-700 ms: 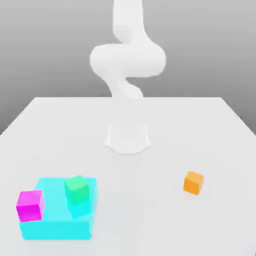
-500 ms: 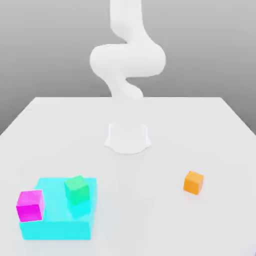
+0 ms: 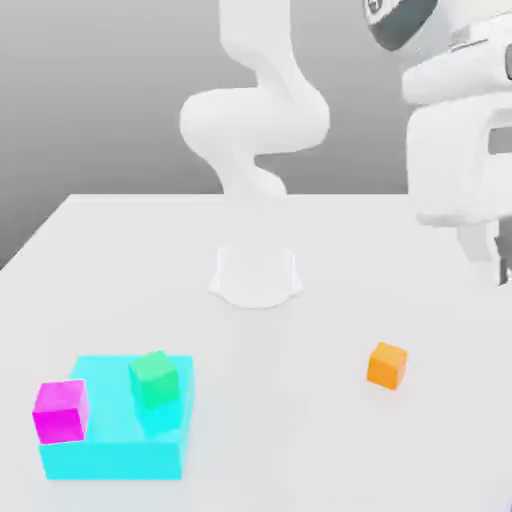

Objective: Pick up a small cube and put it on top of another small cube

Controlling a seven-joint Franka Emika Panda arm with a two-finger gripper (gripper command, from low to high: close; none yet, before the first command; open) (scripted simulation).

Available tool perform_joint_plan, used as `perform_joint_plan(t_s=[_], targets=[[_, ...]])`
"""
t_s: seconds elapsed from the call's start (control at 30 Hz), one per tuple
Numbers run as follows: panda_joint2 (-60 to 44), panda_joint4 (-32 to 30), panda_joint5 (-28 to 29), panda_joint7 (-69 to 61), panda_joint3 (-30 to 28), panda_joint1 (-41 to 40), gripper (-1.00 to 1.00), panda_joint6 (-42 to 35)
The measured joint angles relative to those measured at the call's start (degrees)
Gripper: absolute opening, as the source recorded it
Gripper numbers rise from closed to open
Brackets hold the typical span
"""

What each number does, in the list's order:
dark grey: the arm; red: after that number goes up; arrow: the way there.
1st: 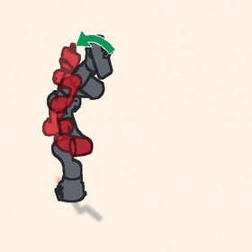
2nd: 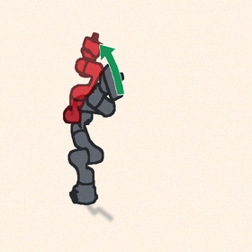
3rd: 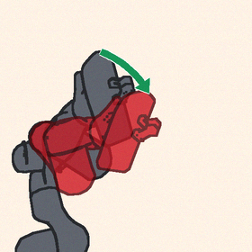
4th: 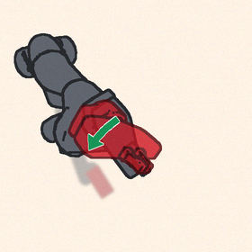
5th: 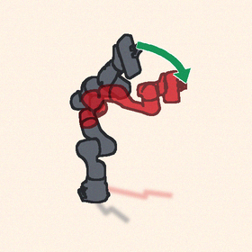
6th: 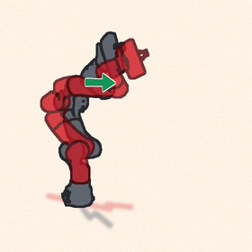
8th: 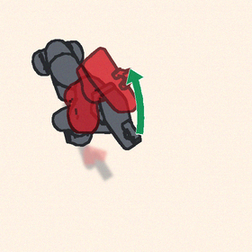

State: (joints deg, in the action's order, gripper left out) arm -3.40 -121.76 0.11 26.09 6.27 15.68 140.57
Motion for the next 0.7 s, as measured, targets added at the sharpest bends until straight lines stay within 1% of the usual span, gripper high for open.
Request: perform_joint_plan(t_s=[0.37,0.5,0.53,0.7], targets=[[-23.15,4.73,6.68,-4.75,2.68,6.37,0.0,3.85],[-31.46,6.59,8.55,-4.31,1.45,8.11,0.0,9.01],[-32.81,6.9,8.83,-4.14,1.18,8.34,-1.0,10.01],[-32.8,6.9,8.71,-4.23,1.21,8.32,-1.0,9.94]])
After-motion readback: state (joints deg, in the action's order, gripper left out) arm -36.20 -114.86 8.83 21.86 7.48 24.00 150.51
